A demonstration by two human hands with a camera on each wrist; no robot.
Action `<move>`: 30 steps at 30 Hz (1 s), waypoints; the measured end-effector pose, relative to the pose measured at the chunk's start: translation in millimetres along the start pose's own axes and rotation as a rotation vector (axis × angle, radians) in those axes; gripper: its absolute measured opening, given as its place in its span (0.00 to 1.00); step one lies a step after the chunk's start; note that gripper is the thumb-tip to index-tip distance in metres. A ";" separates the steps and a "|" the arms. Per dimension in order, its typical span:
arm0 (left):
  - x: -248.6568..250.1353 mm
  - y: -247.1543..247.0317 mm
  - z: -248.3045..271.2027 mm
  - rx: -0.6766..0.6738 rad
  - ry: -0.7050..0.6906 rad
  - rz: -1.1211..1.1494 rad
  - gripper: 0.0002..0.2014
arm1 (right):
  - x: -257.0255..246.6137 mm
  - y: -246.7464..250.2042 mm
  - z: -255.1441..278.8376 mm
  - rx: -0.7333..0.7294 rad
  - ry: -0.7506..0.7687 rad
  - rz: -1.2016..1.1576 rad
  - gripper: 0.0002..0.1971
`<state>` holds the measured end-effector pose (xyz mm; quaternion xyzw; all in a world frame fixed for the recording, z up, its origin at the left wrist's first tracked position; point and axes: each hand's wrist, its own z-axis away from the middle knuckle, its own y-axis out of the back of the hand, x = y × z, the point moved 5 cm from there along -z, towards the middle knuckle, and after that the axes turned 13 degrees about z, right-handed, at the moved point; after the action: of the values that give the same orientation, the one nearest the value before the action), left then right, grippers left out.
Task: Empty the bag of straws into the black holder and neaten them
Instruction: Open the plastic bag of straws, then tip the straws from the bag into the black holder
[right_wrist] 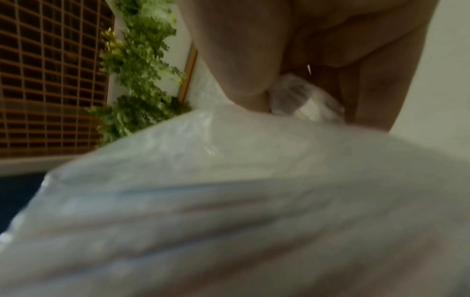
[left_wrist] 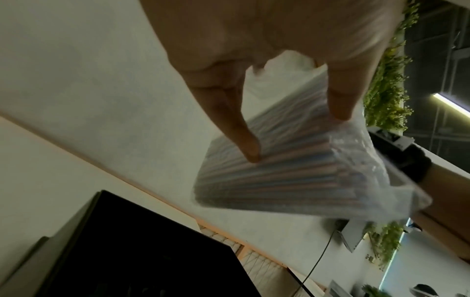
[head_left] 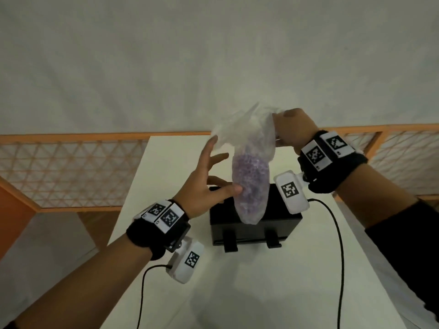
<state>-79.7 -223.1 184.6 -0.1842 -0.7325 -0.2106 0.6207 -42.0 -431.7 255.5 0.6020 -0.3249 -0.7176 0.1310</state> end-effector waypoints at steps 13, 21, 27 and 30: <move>-42.9 -1.6 -11.3 0.440 0.301 0.313 0.13 | 57.6 10.3 36.3 -0.431 0.371 0.540 0.26; -66.5 -2.9 -2.0 0.387 0.801 0.659 0.14 | 85.2 -8.9 41.0 -0.428 0.433 0.700 0.39; -22.8 38.5 -27.0 0.359 0.535 -0.304 0.31 | 110.1 -17.1 15.0 -0.440 0.358 0.455 0.31; -8.2 35.3 -43.3 0.273 0.257 -0.223 0.25 | 117.6 -27.8 11.8 -0.478 0.344 0.362 0.30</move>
<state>-23.6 -216.7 185.4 0.0120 -0.6850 -0.1987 0.7008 -75.9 -475.2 147.3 0.5991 -0.2223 -0.6266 0.4462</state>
